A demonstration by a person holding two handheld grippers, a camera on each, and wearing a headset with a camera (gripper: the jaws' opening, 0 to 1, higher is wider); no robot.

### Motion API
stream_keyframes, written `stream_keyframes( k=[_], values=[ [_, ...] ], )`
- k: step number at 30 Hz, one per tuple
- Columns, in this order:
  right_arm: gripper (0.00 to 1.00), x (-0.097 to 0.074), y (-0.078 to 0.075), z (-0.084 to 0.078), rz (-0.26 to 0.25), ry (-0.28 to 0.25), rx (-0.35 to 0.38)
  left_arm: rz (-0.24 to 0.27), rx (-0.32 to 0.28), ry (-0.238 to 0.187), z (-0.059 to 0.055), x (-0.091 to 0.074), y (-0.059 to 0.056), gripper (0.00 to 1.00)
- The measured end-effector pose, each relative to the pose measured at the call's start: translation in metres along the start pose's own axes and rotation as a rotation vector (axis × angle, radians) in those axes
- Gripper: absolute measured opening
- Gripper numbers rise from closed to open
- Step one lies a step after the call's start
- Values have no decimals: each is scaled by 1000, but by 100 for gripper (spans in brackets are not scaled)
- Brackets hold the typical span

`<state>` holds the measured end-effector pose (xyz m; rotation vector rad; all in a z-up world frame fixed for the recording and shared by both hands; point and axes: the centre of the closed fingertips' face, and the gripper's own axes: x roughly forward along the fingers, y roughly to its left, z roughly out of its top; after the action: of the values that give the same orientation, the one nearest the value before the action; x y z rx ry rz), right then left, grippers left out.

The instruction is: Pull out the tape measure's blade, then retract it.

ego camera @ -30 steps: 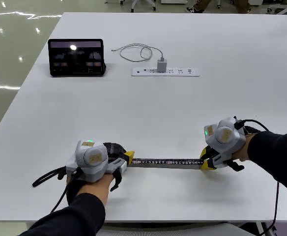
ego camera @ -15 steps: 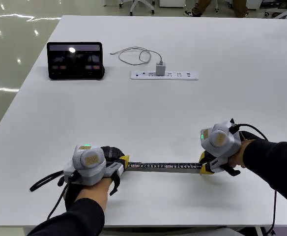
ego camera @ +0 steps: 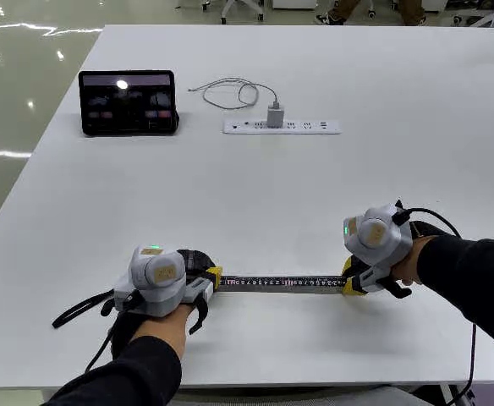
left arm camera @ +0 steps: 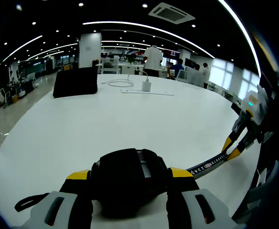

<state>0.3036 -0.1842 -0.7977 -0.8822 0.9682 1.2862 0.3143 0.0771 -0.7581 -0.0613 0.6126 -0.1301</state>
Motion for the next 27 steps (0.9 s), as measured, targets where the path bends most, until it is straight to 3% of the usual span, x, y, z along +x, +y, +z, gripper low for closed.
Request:
stream_keyframes(
  k=[27],
  values=[
    [11, 6, 3, 19, 3, -11, -6, -8, -6, 5, -1, 0, 0, 58]
  ],
)
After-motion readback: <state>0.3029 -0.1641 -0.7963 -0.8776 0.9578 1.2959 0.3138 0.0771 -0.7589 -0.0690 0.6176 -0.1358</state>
